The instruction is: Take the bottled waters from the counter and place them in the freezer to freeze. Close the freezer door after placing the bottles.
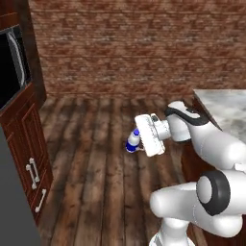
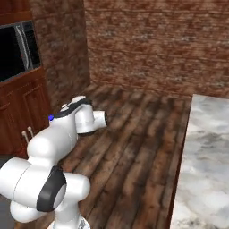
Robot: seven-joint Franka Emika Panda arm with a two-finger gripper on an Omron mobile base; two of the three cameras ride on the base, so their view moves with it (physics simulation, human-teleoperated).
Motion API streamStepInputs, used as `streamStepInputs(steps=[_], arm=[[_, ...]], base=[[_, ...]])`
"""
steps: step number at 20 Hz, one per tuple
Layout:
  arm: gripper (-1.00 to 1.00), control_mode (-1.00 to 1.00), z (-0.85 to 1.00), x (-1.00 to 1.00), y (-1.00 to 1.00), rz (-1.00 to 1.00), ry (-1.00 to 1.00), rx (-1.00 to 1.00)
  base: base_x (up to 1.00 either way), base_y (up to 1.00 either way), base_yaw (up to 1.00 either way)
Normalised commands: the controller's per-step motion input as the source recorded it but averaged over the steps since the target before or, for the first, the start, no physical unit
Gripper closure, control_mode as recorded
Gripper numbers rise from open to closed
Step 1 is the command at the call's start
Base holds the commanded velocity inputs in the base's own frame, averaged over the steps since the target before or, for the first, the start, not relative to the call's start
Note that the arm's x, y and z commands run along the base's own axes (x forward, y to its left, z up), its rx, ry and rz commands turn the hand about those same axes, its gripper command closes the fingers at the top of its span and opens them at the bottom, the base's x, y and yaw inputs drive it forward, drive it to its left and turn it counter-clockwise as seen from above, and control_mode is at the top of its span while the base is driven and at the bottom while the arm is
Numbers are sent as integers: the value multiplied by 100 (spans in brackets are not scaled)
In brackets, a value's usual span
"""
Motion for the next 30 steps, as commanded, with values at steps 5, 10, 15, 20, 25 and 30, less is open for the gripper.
streamStepInputs(steps=[5,10,15,20,25,30], arm=[[100,100,0,0,0,0,0,0],[100,100,0,0,0,0,0,0],[100,100,0,0,0,0,0,0],[100,100,0,0,0,0,0,0],[100,100,0,0,0,0,0,0],[100,100,0,0,0,0,0,0]], base=[[54,-15,64],[91,-34,53],[17,-1,66],[-1,32,74],[0,34,60],[0,42,33]])
